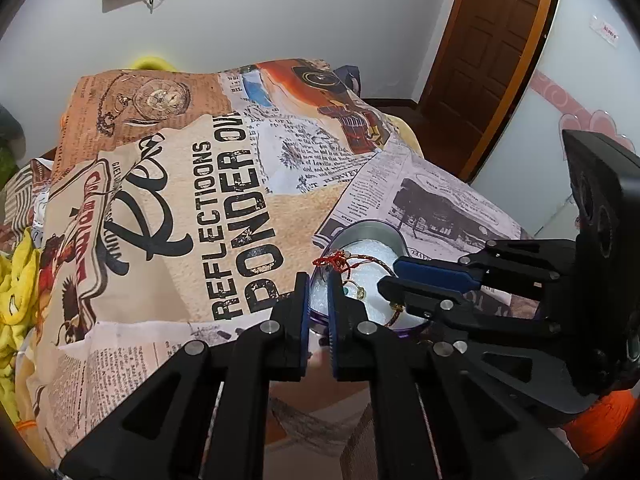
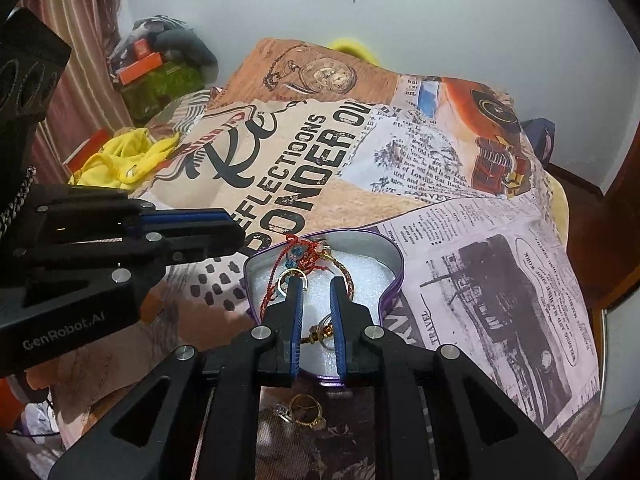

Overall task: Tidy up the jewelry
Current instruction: 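Open both tools to drop the earring and bracelet into the tin, then grasp a gold earring beside the tin with the left tool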

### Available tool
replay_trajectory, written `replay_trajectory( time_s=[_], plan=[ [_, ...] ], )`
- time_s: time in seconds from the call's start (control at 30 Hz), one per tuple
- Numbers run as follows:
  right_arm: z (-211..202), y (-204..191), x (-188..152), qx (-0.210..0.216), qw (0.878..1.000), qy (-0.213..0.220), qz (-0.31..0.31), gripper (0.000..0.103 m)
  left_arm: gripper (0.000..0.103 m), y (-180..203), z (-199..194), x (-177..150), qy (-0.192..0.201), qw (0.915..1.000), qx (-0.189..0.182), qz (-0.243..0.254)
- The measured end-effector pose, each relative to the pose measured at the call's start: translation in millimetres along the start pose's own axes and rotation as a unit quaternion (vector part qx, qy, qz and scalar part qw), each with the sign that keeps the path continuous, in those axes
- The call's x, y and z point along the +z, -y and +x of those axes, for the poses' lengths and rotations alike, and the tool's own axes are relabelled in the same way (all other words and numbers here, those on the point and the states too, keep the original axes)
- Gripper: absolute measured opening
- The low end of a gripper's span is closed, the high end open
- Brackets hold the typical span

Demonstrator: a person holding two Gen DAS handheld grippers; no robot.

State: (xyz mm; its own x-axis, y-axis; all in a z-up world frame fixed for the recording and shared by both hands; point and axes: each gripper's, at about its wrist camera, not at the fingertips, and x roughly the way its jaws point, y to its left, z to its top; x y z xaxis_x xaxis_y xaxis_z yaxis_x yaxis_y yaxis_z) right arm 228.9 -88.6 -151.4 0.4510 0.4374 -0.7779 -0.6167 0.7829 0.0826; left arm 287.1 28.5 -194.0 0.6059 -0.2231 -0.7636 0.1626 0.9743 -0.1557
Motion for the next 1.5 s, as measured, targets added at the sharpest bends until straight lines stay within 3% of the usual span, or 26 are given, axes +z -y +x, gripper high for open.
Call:
replay_trajectory(
  time_s=[0.23, 0.47, 0.77, 1.03, 1.27, 1.5],
  plan=[
    [-15.0, -1.2, -2.2, -0.009, 1.000, 0.009, 0.001, 0.021, 0.016, 5.2, -13.1, -4.7, 0.010, 0.9998, 0.014, 0.006],
    [-32.9, -1.1, -10.0, -0.020, 1.000, 0.018, 0.007, 0.024, 0.035, 12.0, -30.7, -10.8, 0.021, 0.9994, 0.027, 0.008],
    [-52.8, 9.7, -28.9, -0.035, 0.999, 0.021, 0.034, 0.025, 0.036, 24.5, -40.5, -26.6, 0.010, 0.9994, 0.029, 0.014],
    [-49.8, 21.1, -53.2, -0.040, 0.997, -0.007, 0.059, 0.025, 0.036, 40.1, -27.6, -46.0, -0.021, 0.9989, 0.028, 0.033],
    [-39.5, 24.2, -67.1, -0.030, 0.997, -0.027, 0.070, 0.025, 0.036, 48.6, -2.5, -57.0, -0.058, 0.9978, -0.009, 0.032],
    [-36.7, 29.1, -72.9, -0.029, 0.996, -0.029, 0.078, 0.025, 0.036, 60.8, 22.0, -61.8, -0.086, 0.9951, -0.022, 0.043]
  ],
)
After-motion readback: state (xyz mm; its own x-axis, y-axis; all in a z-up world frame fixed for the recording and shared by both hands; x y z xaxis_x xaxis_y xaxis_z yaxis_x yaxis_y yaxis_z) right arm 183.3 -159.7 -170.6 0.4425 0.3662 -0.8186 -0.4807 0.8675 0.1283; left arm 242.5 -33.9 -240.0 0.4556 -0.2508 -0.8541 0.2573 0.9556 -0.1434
